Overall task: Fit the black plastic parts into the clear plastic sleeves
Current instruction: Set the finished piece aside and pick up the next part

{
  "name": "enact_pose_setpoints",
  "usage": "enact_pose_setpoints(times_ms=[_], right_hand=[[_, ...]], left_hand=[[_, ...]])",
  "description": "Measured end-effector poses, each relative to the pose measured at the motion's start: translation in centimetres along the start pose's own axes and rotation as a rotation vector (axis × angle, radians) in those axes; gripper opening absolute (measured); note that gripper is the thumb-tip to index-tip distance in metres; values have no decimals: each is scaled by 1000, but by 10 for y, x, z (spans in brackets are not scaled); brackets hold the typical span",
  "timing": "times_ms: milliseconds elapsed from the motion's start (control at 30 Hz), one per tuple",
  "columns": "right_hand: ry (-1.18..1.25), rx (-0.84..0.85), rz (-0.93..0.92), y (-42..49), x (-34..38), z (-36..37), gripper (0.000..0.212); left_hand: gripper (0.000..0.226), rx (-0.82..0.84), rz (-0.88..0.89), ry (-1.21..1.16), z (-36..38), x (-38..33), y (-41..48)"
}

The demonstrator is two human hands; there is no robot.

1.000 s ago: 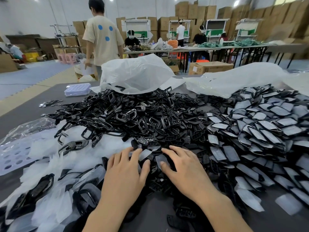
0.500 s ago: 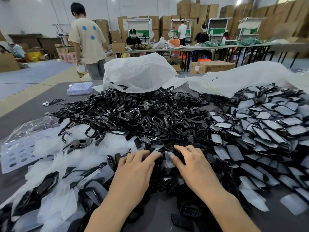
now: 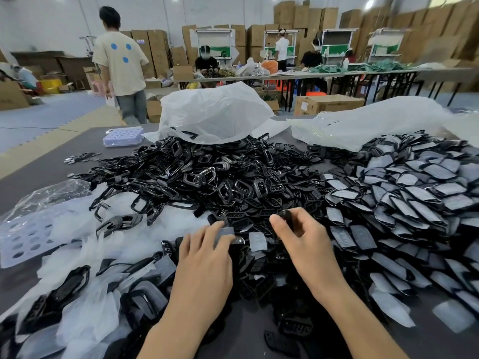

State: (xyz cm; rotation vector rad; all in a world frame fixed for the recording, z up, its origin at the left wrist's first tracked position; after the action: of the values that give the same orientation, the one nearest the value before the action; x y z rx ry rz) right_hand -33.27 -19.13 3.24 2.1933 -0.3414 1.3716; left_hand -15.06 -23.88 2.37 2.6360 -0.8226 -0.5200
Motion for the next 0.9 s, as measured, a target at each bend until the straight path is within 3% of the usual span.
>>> enact_pose_setpoints(times_ms=[133, 333, 667, 900], right_hand=[[424, -52, 182, 4, -11, -4, 13], [928, 76, 364, 1, -12, 17, 26], [1083, 194, 410, -1, -12, 22, 32], [1053, 198, 395, 1, -13, 25, 37]], left_hand=[[45, 123, 148, -21, 13, -11, 2], [36, 155, 115, -76, 19, -4, 4], [40, 21, 147, 74, 7, -10, 3], [28, -228, 162, -64, -18, -15, 2]])
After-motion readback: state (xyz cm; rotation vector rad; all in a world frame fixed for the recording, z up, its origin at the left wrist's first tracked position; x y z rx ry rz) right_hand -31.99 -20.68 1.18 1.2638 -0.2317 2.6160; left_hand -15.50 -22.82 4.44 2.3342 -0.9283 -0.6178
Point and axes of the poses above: each hand's wrist, its own y-axis towards the middle knuckle, its own z-axis out of the palm, x = y × z, the point moved 10 cm from there along y, towards the middle knuckle, and after that the axes turned 6 degrees about -y, right-handed, at the moved point
